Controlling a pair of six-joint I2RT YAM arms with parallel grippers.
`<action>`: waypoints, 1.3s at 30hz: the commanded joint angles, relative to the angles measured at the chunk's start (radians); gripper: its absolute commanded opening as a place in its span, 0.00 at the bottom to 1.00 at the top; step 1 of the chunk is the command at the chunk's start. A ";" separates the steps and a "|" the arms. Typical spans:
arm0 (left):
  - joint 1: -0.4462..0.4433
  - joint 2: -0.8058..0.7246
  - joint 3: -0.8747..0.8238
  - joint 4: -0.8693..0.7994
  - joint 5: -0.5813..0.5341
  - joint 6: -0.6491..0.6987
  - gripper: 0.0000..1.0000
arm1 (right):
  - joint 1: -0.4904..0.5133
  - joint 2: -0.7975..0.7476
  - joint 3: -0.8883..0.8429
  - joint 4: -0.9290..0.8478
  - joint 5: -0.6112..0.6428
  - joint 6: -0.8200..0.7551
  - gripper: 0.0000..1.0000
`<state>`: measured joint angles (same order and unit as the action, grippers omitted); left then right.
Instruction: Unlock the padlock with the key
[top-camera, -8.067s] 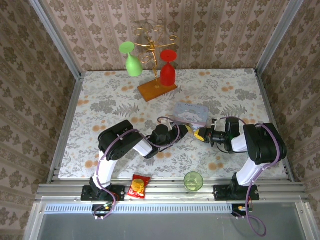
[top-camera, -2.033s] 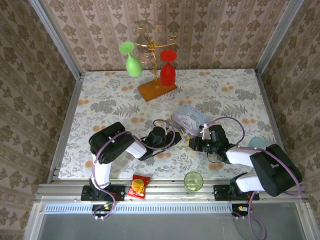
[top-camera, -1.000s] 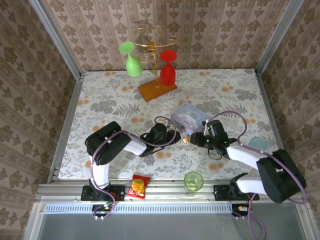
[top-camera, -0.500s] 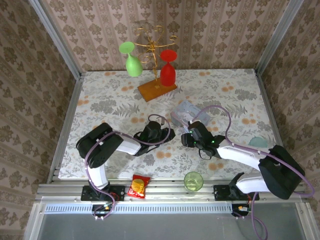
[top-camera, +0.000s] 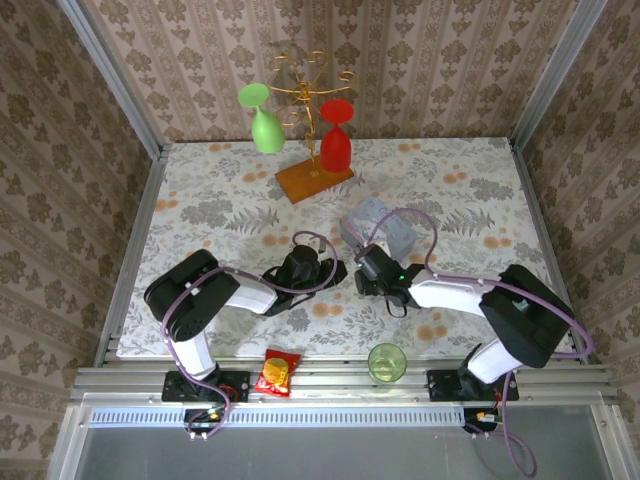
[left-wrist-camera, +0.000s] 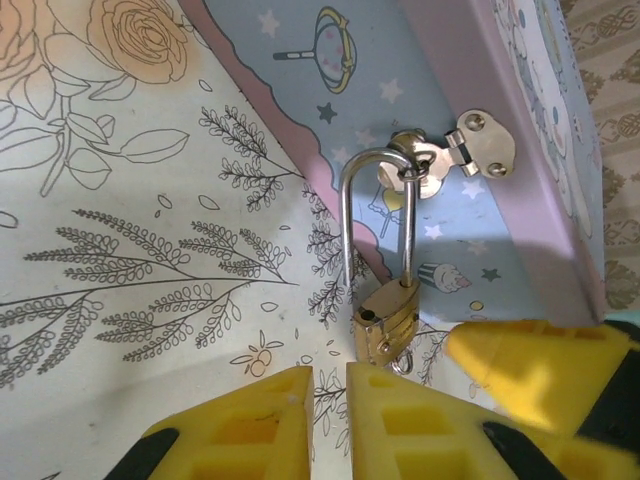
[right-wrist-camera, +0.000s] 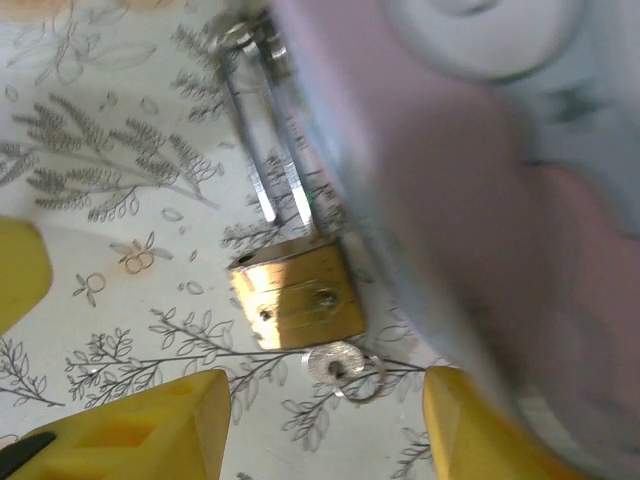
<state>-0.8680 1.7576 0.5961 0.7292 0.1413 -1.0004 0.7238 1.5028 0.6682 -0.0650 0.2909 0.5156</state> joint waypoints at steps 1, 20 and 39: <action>0.005 -0.061 0.030 -0.085 -0.022 0.087 0.17 | -0.063 -0.156 -0.103 0.086 -0.053 0.045 0.59; 0.062 -0.114 0.273 -0.385 -0.014 0.351 0.35 | -0.149 -0.436 -0.170 -0.089 -0.085 0.075 0.53; 0.085 -0.244 0.012 -0.309 -0.042 0.259 0.37 | 0.073 0.173 0.269 -0.291 0.235 0.068 0.68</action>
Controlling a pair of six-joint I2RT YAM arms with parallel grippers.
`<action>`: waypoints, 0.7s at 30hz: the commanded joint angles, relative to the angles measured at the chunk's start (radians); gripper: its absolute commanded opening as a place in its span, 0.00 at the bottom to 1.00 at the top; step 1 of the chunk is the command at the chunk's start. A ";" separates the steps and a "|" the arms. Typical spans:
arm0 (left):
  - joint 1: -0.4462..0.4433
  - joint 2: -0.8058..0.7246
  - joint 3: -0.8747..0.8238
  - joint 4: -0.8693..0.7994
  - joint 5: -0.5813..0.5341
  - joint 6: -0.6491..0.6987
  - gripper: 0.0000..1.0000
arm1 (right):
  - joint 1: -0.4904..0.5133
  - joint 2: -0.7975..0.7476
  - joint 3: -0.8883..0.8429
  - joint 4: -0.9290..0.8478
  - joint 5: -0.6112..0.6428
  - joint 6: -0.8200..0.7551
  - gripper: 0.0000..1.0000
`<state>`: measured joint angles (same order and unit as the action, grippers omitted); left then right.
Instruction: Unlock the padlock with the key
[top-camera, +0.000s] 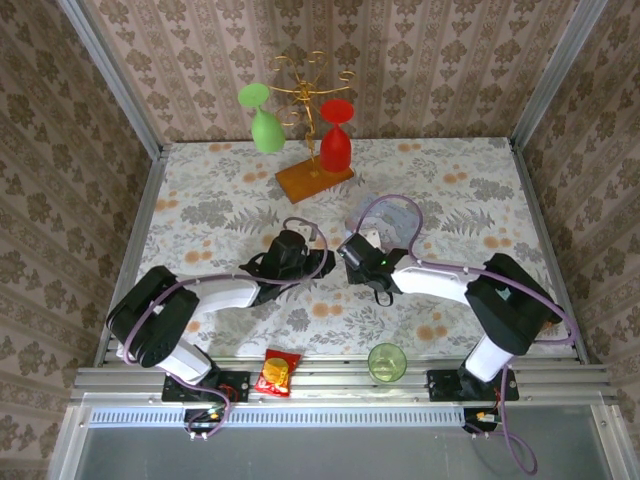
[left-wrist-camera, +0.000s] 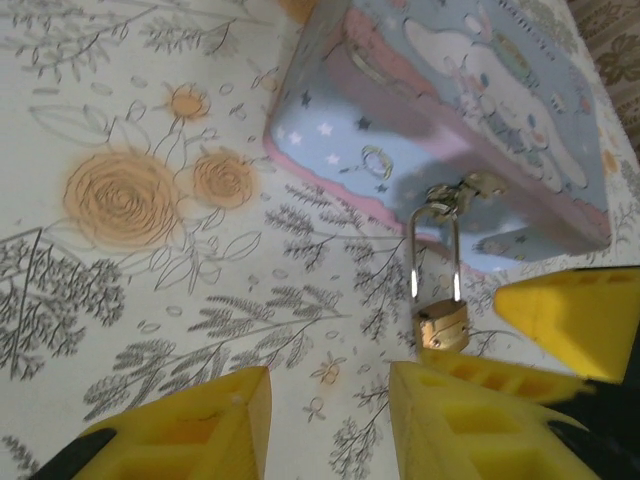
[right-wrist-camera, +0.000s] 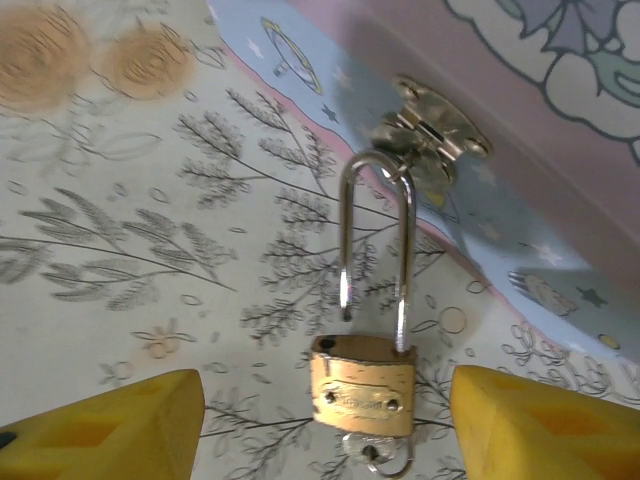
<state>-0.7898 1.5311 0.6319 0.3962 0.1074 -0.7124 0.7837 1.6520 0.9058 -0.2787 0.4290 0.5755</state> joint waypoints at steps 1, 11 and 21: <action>0.007 -0.015 -0.031 0.034 -0.009 -0.034 0.37 | 0.022 0.033 0.036 -0.079 0.105 0.009 0.68; 0.012 0.006 -0.045 0.072 0.003 -0.051 0.37 | 0.019 0.119 0.058 -0.066 0.071 0.002 0.54; 0.014 0.010 -0.043 0.079 0.014 -0.045 0.37 | -0.027 0.005 -0.074 0.038 -0.001 -0.013 0.30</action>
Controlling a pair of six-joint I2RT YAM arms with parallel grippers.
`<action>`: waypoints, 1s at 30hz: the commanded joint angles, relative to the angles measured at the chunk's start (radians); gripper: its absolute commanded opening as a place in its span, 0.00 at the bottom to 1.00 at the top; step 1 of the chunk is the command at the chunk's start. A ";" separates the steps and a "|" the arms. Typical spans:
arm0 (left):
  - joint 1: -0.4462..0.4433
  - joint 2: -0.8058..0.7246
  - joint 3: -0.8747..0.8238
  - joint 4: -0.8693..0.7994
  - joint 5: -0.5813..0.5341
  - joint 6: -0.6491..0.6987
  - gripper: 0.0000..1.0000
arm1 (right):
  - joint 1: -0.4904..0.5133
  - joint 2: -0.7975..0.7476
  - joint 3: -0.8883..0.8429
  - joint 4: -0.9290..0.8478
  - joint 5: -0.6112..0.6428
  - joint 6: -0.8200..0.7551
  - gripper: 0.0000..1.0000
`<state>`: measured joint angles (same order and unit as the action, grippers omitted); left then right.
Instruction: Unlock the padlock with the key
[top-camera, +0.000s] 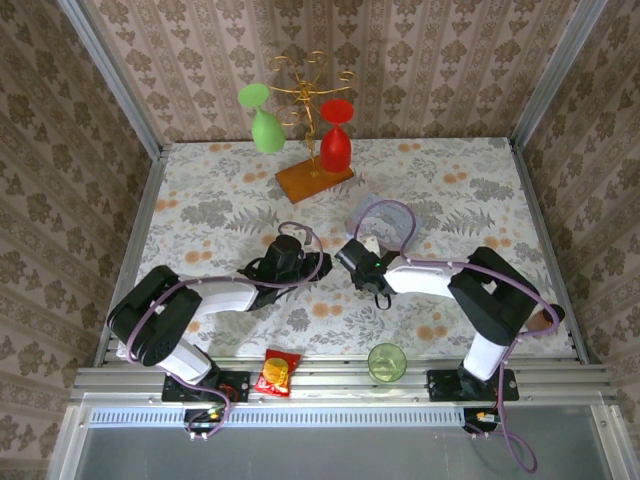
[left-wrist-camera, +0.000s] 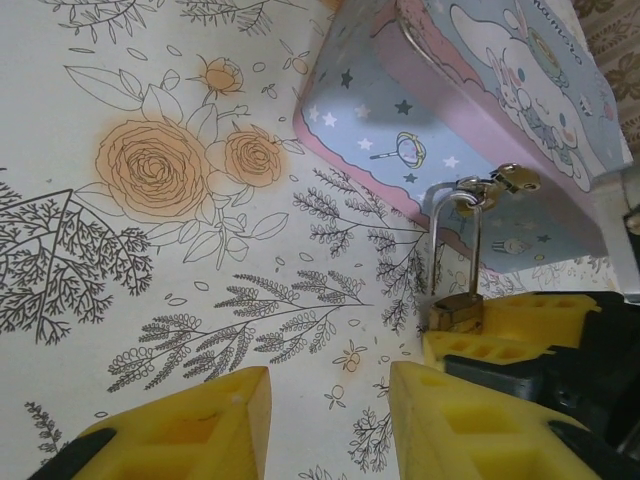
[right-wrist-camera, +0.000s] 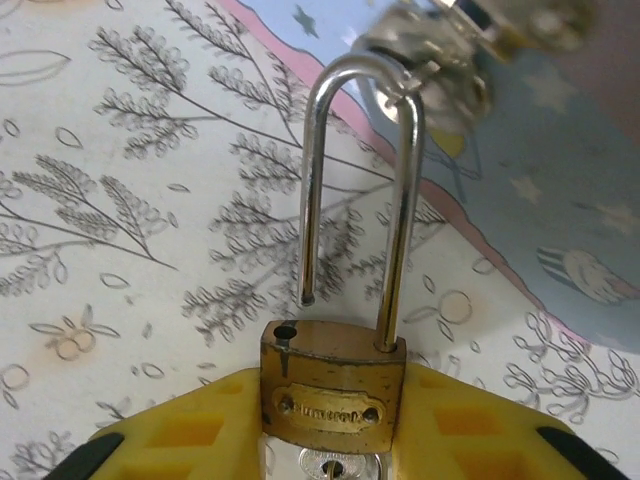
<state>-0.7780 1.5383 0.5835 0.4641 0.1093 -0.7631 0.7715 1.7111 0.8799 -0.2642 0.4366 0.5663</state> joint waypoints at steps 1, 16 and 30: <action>-0.001 0.000 0.012 0.004 0.010 0.012 0.37 | -0.024 -0.073 -0.068 0.049 -0.038 -0.003 0.22; -0.013 0.021 0.062 -0.024 0.015 0.060 0.37 | -0.316 -0.264 -0.381 0.521 -0.740 0.018 0.24; -0.087 0.231 0.198 0.208 0.210 0.049 0.40 | -0.451 -0.213 -0.537 0.925 -1.098 0.115 0.25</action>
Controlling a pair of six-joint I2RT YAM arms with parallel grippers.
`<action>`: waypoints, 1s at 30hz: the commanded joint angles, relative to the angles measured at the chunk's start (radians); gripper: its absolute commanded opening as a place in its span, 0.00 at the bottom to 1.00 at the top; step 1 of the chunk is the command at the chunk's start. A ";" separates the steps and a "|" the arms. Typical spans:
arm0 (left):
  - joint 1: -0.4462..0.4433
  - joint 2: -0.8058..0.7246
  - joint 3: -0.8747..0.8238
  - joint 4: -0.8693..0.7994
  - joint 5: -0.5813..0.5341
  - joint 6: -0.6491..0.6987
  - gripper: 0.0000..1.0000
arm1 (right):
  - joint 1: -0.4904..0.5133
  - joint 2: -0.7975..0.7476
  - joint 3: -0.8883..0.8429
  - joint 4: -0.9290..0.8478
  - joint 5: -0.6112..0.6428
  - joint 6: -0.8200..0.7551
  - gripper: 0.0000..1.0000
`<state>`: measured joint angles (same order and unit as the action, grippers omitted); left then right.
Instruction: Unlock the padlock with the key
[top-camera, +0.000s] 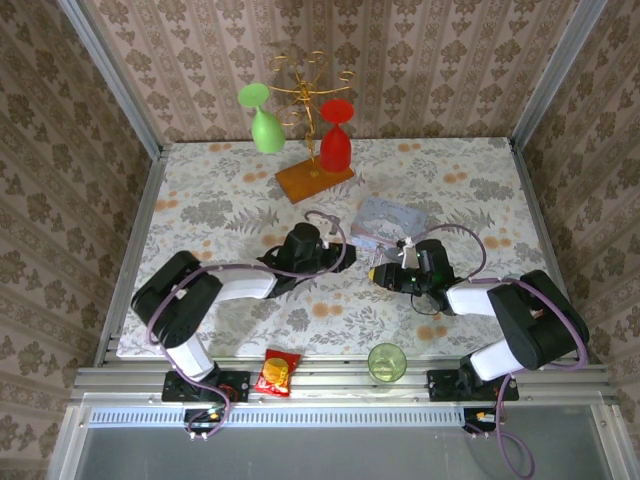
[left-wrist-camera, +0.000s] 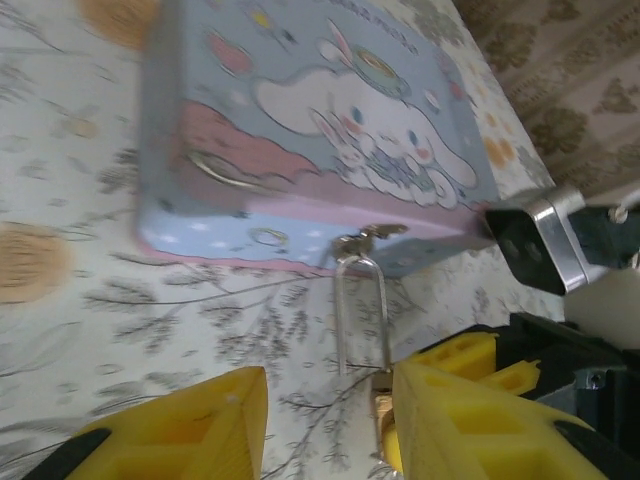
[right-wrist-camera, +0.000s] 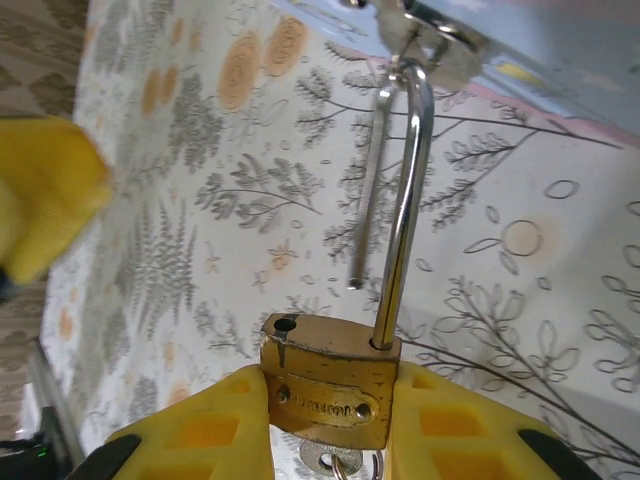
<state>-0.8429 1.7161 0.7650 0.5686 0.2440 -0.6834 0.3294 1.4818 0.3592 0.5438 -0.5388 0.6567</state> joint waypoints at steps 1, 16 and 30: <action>-0.029 0.079 0.022 0.132 0.087 -0.050 0.40 | -0.013 0.020 -0.016 0.114 -0.129 0.024 0.25; -0.054 0.247 0.099 0.169 0.099 -0.131 0.14 | -0.052 0.048 -0.055 0.143 -0.127 0.017 0.25; -0.002 0.065 0.074 -0.081 0.011 0.016 0.10 | -0.028 -0.353 -0.053 -0.339 0.369 0.113 0.32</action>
<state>-0.8505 1.8095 0.8028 0.5793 0.2729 -0.7464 0.2890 1.1202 0.3161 0.2573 -0.2676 0.7139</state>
